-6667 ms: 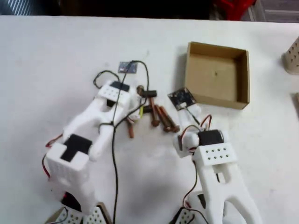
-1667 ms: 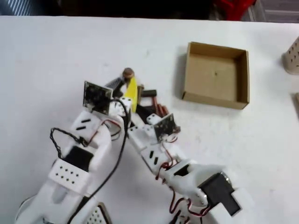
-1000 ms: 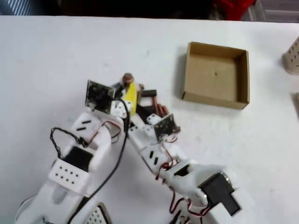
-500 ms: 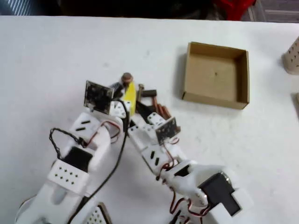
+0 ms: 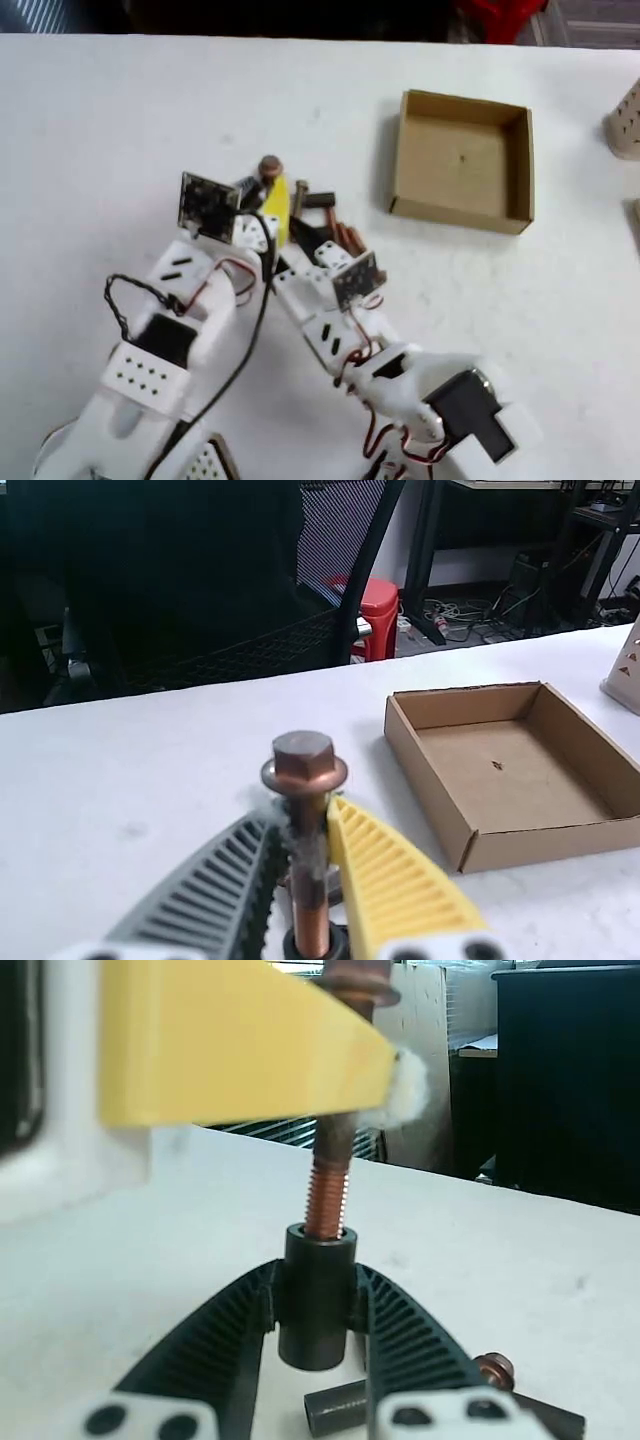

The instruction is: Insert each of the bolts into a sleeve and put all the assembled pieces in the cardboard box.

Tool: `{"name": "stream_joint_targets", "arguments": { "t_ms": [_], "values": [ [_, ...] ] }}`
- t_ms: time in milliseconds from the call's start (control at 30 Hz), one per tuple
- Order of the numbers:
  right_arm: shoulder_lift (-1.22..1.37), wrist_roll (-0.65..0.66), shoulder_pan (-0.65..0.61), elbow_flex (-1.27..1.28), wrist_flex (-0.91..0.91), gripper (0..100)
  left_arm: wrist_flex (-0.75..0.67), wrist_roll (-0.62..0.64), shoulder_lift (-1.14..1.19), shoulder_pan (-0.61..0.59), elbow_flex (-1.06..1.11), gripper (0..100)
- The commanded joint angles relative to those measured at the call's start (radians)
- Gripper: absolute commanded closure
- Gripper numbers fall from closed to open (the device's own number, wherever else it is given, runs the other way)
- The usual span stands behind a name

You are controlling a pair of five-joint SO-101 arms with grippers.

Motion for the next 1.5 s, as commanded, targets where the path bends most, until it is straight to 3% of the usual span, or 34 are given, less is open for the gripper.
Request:
{"name": "stream_joint_targets", "arguments": {
  "t_ms": [0,733,900,1133,1467],
  "values": [
    [-0.012,0.014,0.001,-0.012,-0.028,98.2,-0.040,0.015,-0.013,-0.019,-0.011,85],
    [-0.010,0.014,0.004,-0.012,-0.028,98.2,-0.040,0.006,-0.019,-0.051,0.018,82],
    [-0.010,0.014,0.004,-0.012,-0.028,98.2,0.023,-0.106,-0.021,-0.067,0.014,82],
    [-0.010,0.014,0.004,-0.012,-0.028,98.2,0.095,-0.112,-0.021,-0.044,0.012,66],
    [-0.010,0.014,0.030,-0.012,-0.028,98.2,0.095,-0.112,-0.021,-0.079,0.011,65]
  ]
}}
